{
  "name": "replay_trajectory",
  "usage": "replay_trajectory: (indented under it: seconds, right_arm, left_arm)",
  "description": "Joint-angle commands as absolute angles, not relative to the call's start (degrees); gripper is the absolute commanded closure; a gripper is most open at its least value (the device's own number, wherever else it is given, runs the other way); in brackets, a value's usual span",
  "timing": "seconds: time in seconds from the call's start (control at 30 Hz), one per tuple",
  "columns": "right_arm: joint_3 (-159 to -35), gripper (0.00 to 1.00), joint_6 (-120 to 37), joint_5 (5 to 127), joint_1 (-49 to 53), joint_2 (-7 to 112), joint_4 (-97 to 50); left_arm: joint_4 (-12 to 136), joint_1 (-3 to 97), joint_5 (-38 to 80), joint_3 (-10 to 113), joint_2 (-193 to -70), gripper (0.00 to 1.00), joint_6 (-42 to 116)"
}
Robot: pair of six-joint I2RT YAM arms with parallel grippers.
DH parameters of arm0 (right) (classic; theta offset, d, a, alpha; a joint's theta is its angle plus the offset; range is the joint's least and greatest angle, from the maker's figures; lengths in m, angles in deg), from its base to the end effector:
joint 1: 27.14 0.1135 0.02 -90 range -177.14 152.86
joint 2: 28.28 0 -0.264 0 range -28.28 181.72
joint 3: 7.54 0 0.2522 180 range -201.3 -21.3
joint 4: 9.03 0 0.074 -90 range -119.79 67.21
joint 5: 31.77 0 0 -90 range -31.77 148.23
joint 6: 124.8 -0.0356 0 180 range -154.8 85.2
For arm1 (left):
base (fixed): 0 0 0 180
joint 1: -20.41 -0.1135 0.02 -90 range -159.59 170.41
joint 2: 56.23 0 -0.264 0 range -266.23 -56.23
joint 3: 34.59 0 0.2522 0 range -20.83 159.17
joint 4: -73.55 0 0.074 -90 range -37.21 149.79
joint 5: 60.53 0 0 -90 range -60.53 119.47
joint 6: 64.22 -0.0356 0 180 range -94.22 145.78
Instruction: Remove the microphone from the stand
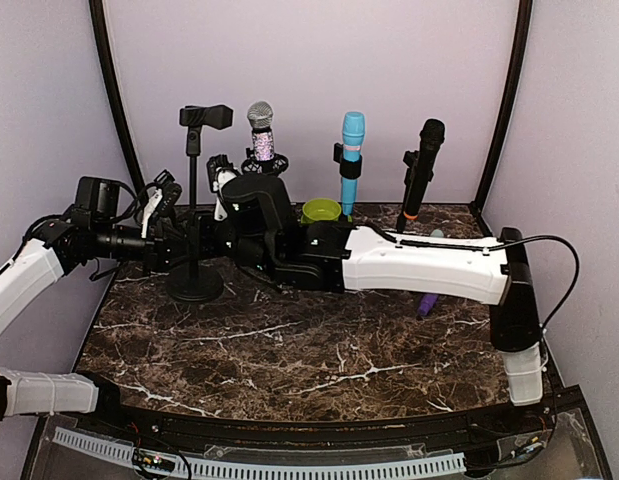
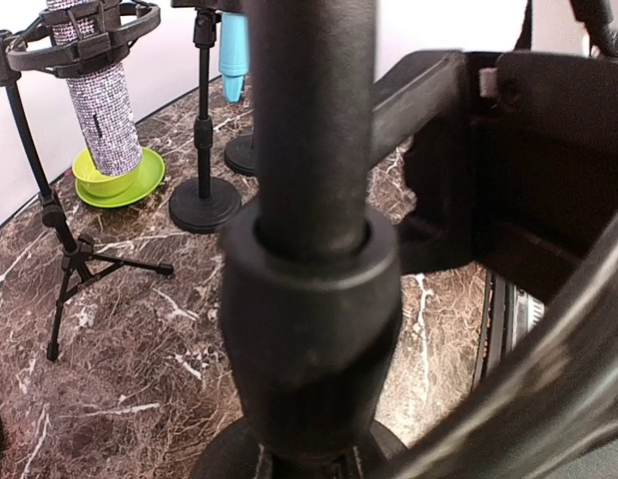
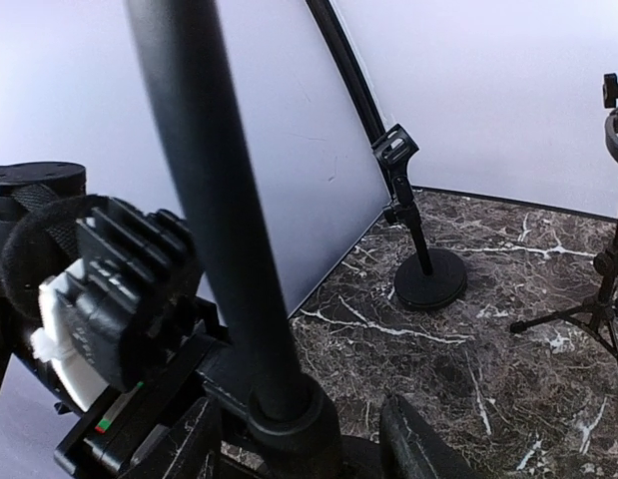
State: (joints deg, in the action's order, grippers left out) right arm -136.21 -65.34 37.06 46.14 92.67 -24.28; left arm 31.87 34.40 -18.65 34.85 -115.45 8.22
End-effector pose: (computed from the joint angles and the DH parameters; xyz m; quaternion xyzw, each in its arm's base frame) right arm 0.1596 0.4866 0.3597 -0.1566 0.7325 0.4247 0.5084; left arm 0.2037 -0.0781 0.3340 0.4084 0.7123 -0.3416 0.4573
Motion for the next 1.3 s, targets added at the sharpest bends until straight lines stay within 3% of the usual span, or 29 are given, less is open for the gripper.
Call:
replay_trajectory:
  seconds: [0.0,0.13,0.3,0.57,0.93,1.03,1.1,1.27]
  right_arm:
    - [-140.98,0.47,-65.62,33.87,45.89,95.59,-27.93]
    - [-141.58,0.54,-65.76,33.62,45.88,96.0,-27.06]
    - [-139.63,0.78,-65.01,34.6,45.88,94.65,-23.92]
    - [-131.0,0.9,-62.43,40.44,45.89,88.9,-13.19]
    - [-122.38,0.99,-63.35,63.71,44.43,82.23,3.01]
    - [-121.48,0.99,-63.35,63.71,43.55,81.28,9.18]
    - [-121.53,1.0,-70.11,78.38,42.87,81.18,12.78]
    - [-123.76,1.0,-73.64,91.28,42.47,82.18,17.26]
  left_arm:
    - [34.79,34.2,-20.26,36.1,-113.65,1.0,8.15]
    - [34.84,34.28,-21.16,36.13,-113.71,1.0,8.45]
    - [34.36,34.2,-21.61,36.31,-113.44,1.0,8.28]
    - [33.15,34.28,-24.84,36.12,-113.52,1.0,8.6]
    - [32.14,34.25,-38.39,37.88,-114.73,1.0,15.51]
    - [34.29,34.23,-43.03,37.61,-114.8,1.0,19.35]
    - [37.68,34.31,-45.85,36.94,-114.45,1.0,24.6]
    - [49.72,34.65,-51.14,34.18,-113.09,1.0,37.79]
